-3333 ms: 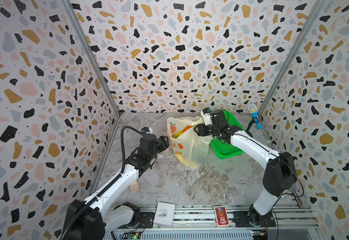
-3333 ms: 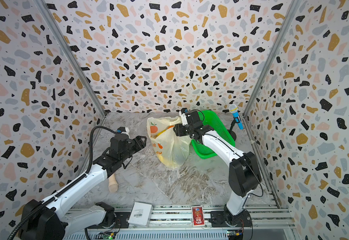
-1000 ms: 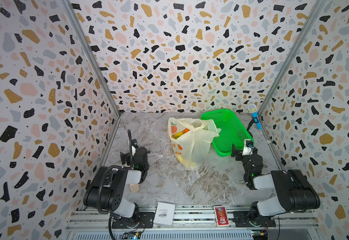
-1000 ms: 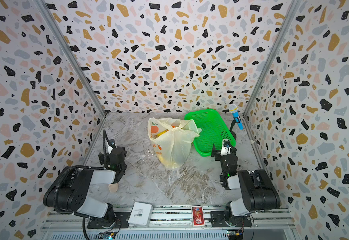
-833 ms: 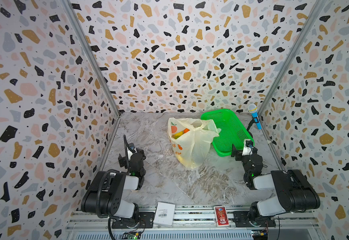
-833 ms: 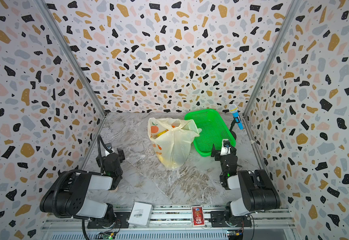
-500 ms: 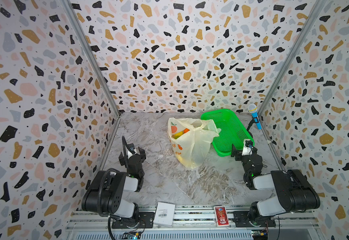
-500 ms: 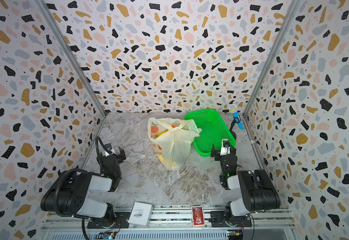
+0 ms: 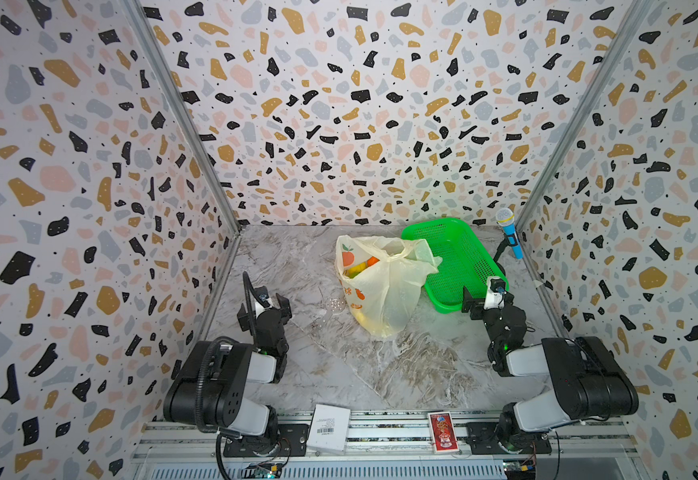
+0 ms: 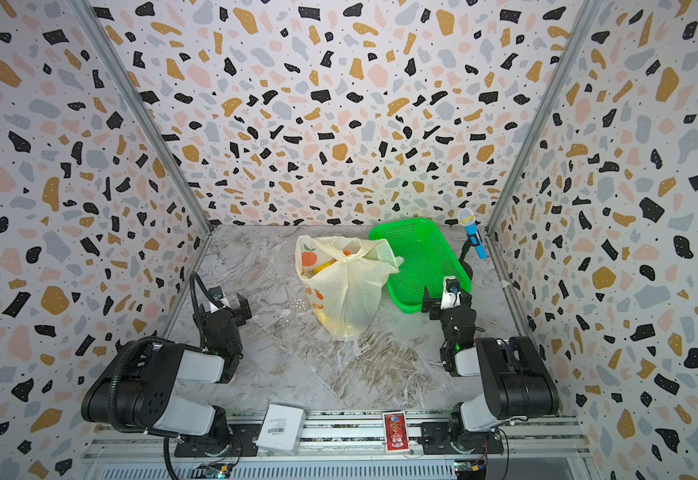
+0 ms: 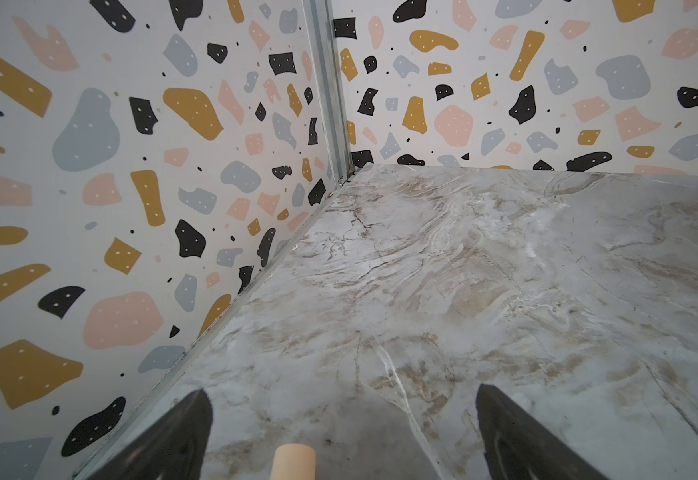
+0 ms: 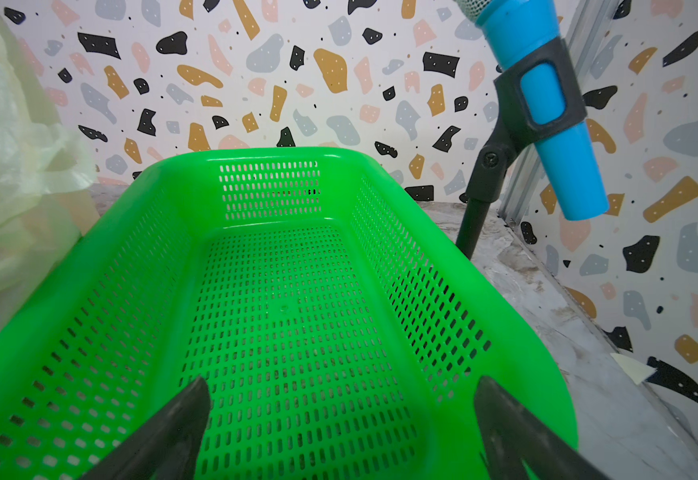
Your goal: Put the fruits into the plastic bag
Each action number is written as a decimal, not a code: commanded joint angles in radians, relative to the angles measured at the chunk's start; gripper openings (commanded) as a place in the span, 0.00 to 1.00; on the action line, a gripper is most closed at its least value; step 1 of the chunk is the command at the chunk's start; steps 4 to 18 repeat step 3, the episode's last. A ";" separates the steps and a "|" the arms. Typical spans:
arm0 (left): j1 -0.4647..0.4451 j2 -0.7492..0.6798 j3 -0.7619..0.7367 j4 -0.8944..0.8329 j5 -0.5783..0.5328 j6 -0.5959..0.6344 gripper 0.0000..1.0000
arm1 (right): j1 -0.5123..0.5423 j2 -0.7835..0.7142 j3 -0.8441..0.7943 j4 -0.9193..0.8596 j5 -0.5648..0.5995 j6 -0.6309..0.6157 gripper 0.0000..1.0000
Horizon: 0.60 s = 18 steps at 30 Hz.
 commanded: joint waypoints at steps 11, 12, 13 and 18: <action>0.007 -0.001 0.019 0.057 -0.015 -0.006 1.00 | 0.000 -0.010 -0.015 -0.045 -0.024 -0.020 0.99; 0.007 -0.001 0.019 0.057 -0.015 -0.006 1.00 | 0.000 -0.010 -0.015 -0.045 -0.024 -0.020 0.99; 0.007 -0.001 0.019 0.057 -0.015 -0.006 1.00 | 0.000 -0.010 -0.015 -0.045 -0.024 -0.020 0.99; 0.007 -0.001 0.019 0.057 -0.015 -0.006 1.00 | 0.000 -0.010 -0.015 -0.045 -0.024 -0.020 0.99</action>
